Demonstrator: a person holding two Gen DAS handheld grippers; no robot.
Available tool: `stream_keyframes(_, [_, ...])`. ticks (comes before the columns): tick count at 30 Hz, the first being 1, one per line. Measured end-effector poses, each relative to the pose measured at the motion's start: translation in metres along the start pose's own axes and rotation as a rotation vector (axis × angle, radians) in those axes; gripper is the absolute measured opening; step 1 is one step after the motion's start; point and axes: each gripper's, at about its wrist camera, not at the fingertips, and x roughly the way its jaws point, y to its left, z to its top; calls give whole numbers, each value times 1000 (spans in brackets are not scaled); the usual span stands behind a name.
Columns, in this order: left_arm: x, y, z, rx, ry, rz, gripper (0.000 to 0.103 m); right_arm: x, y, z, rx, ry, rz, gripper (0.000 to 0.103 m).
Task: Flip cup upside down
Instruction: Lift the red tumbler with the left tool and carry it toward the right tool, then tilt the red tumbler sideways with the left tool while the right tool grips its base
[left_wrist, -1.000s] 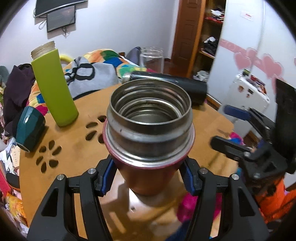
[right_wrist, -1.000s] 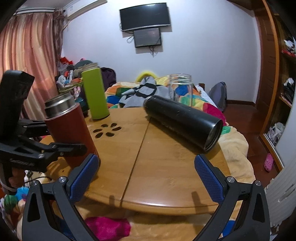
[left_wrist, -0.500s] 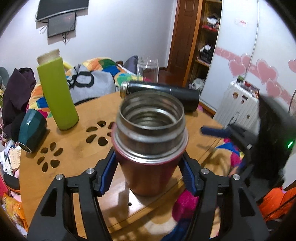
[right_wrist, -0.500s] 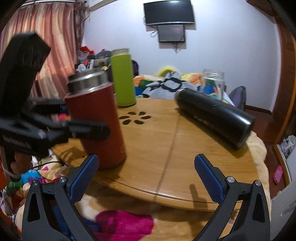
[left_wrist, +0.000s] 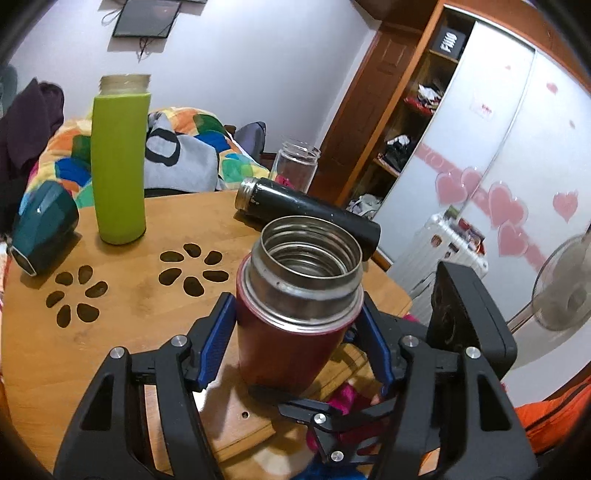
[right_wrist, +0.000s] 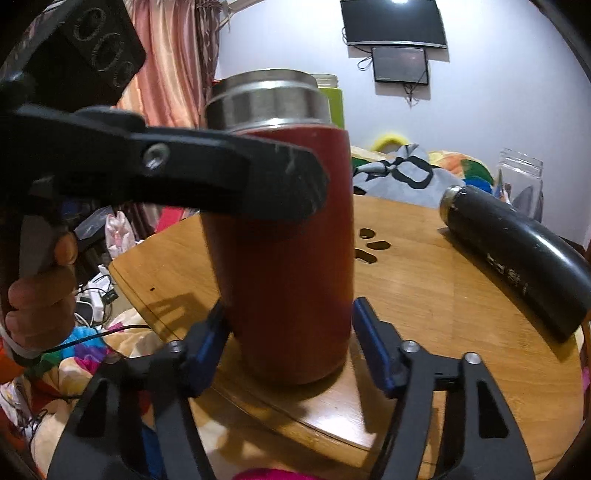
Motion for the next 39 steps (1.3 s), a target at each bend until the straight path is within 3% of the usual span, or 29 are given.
stream_keyframes(8, [1, 32, 9, -128, -19, -63, 62, -8, 6, 1, -16, -13, -18, 60])
stream_keyframes(16, [14, 71, 10, -295, -5, -173, 62, -10, 3, 3, -1, -16, -9, 59])
stream_keyframes(20, [15, 71, 16, -291, 3, -154, 64, -11, 0, 4, 14, -17, -2, 59])
stream_keyframes(25, [21, 68, 18, -235, 20, -51, 69, -11, 1, 3, 17, -18, -6, 59])
stream_keyframes(39, [29, 85, 10, -294, 46, -68, 75, -11, 0, 3, 26, -17, 0, 59])
